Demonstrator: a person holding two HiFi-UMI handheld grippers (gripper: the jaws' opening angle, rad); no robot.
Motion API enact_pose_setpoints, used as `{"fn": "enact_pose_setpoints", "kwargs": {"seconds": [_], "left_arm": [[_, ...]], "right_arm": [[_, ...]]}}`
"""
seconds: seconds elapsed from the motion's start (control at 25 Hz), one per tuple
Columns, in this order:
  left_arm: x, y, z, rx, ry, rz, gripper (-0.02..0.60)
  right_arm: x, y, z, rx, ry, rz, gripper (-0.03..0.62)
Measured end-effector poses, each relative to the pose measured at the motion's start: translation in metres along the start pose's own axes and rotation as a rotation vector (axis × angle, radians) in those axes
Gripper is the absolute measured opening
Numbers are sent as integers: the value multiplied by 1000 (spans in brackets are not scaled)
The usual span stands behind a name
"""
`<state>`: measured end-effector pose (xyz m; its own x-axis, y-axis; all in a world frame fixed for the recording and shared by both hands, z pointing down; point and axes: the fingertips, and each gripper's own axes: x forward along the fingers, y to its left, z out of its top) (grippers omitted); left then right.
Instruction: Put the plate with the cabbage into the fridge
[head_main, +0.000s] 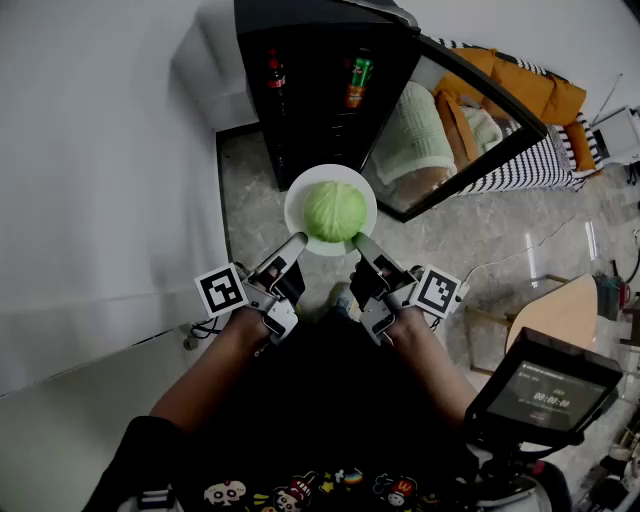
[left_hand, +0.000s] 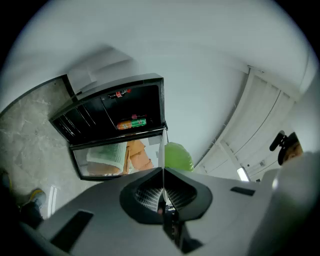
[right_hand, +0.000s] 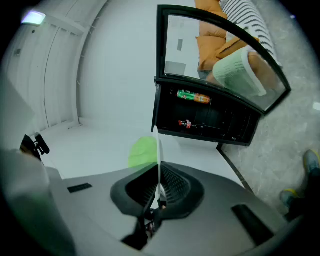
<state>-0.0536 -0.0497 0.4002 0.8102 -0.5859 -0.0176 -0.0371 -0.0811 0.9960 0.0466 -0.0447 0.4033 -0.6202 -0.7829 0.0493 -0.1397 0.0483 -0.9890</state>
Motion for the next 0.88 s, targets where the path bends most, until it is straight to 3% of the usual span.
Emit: {"fn": "enact_pose_setpoints", "kwargs": {"seconds": [0.88], "left_arm": [[-2, 3, 2, -14, -65, -9, 11]], "right_arm": [[9, 1, 1, -36, 57, 12, 21]]}}
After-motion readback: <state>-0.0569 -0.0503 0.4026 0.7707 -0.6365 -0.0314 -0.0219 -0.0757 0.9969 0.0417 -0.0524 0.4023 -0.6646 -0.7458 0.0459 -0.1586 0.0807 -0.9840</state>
